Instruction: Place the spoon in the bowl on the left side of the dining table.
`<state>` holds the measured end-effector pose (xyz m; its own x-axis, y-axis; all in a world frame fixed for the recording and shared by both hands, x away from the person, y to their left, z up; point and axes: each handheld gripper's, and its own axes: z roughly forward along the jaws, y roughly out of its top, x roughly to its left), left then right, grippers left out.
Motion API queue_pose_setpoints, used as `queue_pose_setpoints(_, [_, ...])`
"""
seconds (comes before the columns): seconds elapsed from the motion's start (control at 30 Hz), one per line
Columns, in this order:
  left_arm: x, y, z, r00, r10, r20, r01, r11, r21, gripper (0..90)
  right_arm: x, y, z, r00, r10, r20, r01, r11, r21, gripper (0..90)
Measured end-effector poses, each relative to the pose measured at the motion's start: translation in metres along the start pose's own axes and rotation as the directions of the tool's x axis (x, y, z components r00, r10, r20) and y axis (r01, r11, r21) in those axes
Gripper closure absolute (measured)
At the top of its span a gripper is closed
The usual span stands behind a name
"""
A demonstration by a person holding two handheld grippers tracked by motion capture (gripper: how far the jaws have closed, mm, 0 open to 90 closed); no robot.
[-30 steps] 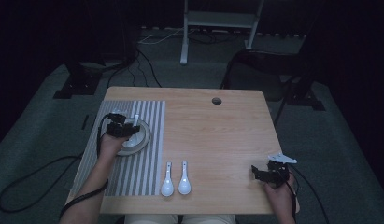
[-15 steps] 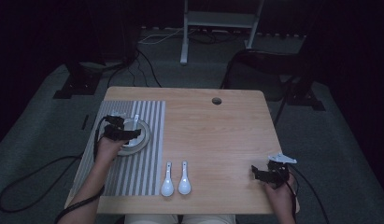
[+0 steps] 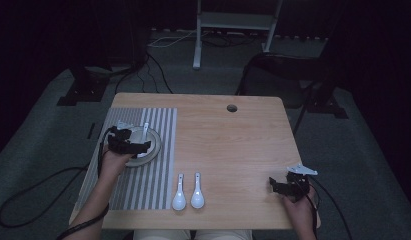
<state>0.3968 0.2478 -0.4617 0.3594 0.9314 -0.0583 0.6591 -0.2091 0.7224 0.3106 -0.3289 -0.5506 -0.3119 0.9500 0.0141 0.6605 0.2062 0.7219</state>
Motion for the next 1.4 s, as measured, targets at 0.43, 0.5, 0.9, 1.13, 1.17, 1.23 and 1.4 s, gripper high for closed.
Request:
queue_pose_setpoints(0.43, [0.002, -0.02, -0.012, 0.9995, 0.024, -0.021, -0.024, 0.9987, -0.045, 0.0, 0.0, 0.0, 0.0, 1.0, -0.001, 0.0, 0.001, 1.0, 0.0, 12.2])
queue_pose_setpoints(0.5, [0.003, -0.023, -0.013, 0.9995, 0.024, -0.018, -0.025, 0.998, -0.058, 0.0, 0.0, 0.0, 0.0, 1.0, 0.0, 0.0, 0.0, 1.0, 0.0, 12.2])
queue_pose_setpoints(0.9, [0.004, -0.038, -0.021, 0.9999, 0.011, -0.01, -0.012, 0.9968, -0.079, 0.0, 0.0, 0.0, 0.0, 1.0, 0.0, 0.0, 0.0, 1.0, 0.0, 12.2])
queue_pose_setpoints(1.13, [0.006, -0.049, -0.029, 1.0, -0.003, -0.007, 0.002, 0.9959, -0.091, 0.0, 0.0, 0.0, 0.0, 1.0, 0.001, 0.0, -0.001, 1.0, 0.0, 12.2])
queue_pose_setpoints(1.17, [0.006, -0.051, -0.03, 0.9999, -0.004, -0.01, 0.003, 0.996, -0.09, 0.0, 0.0, 0.0, 0.0, 1.0, 0.0, 0.0, 0.0, 1.0, 0.0, 12.2])
queue_pose_setpoints(1.23, [0.007, -0.055, -0.032, 1.0, -0.005, -0.008, 0.004, 0.9959, -0.09, 0.0, 0.0, 0.0, 0.0, 1.0, 0.0, 0.0, 0.0, 1.0, 0.0, 12.2])
queue_pose_setpoints(1.4, [0.008, -0.064, -0.037, 0.9998, -0.008, -0.018, 0.006, 0.9957, -0.093, 0.0, 0.0, 0.0, 0.0, 1.0, 0.001, 0.0, -0.001, 1.0, 0.0, 12.2])
